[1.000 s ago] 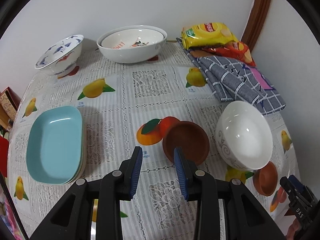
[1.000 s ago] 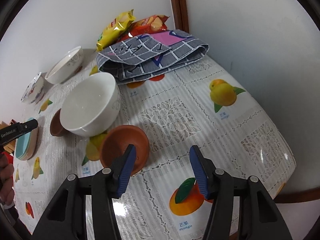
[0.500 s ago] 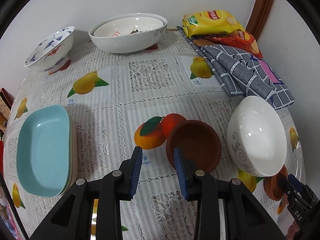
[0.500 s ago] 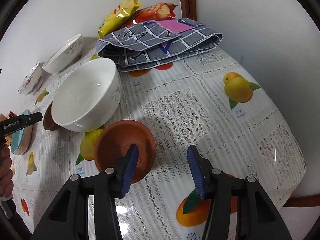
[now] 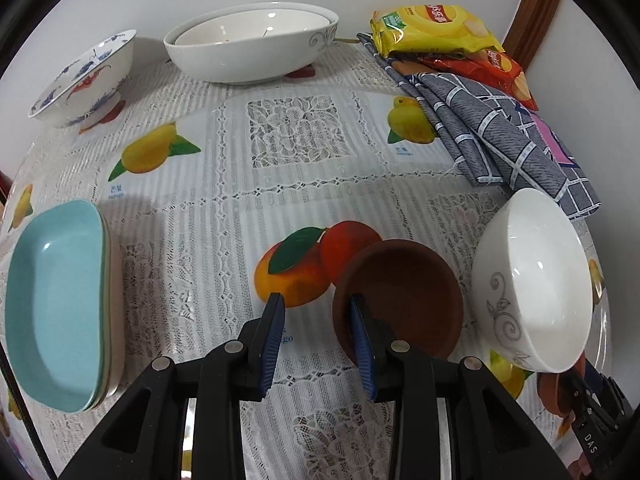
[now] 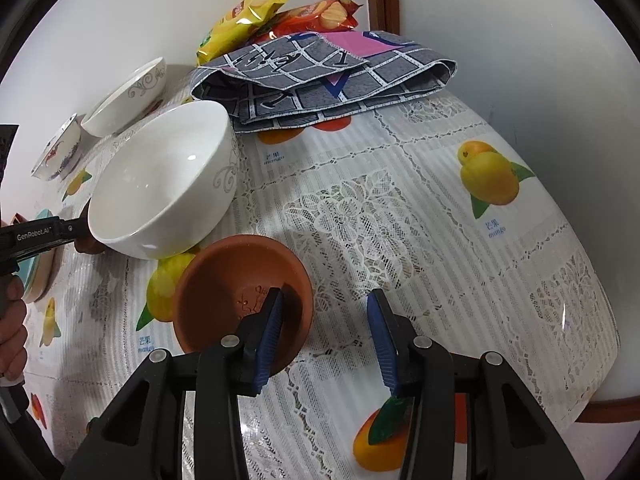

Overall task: Organize plates and bowls
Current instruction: 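Close left gripper on dark brown bowl rim while right gripper closes on terracotta bowl rim, then carry terracotta bowl over the white patterned bowl with right gripper while left gripper holds dark brown bowl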

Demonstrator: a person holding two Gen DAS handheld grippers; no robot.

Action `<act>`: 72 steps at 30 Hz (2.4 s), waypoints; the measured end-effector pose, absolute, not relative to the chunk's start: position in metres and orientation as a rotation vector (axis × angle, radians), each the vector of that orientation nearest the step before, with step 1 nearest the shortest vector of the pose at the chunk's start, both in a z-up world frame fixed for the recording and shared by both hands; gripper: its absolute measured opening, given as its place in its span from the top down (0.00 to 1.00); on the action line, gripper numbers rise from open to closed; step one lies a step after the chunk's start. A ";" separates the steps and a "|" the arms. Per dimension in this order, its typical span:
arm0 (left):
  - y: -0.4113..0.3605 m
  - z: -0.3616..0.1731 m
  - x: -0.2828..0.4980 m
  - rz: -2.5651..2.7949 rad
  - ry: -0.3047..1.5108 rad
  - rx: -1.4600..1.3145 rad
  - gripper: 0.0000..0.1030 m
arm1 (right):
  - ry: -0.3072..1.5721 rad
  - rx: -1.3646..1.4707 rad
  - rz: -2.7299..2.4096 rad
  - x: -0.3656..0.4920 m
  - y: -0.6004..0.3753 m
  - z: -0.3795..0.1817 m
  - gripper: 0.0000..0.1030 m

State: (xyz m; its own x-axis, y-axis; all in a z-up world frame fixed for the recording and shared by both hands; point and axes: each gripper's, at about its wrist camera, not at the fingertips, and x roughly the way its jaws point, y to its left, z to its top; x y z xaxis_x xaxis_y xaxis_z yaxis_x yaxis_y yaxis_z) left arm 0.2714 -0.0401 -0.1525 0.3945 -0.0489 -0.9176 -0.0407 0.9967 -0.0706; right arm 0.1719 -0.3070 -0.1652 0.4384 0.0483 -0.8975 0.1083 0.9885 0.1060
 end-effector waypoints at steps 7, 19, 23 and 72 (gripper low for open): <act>-0.043 -0.160 0.274 -0.031 1.161 -0.097 0.69 | 1.088 0.145 -0.035 0.171 -0.306 -0.167 0.57; -0.045 -0.161 0.278 -0.042 1.143 -0.086 0.69 | 1.077 0.134 -0.018 0.172 -0.307 -0.167 0.57; -0.048 -0.161 0.277 -0.036 1.131 -0.063 0.69 | 1.074 0.133 -0.013 0.172 -0.307 -0.167 0.57; -0.043 -0.103 0.244 -0.132 1.059 -0.126 0.92 | 0.975 0.303 -0.039 0.165 -0.295 -0.115 0.91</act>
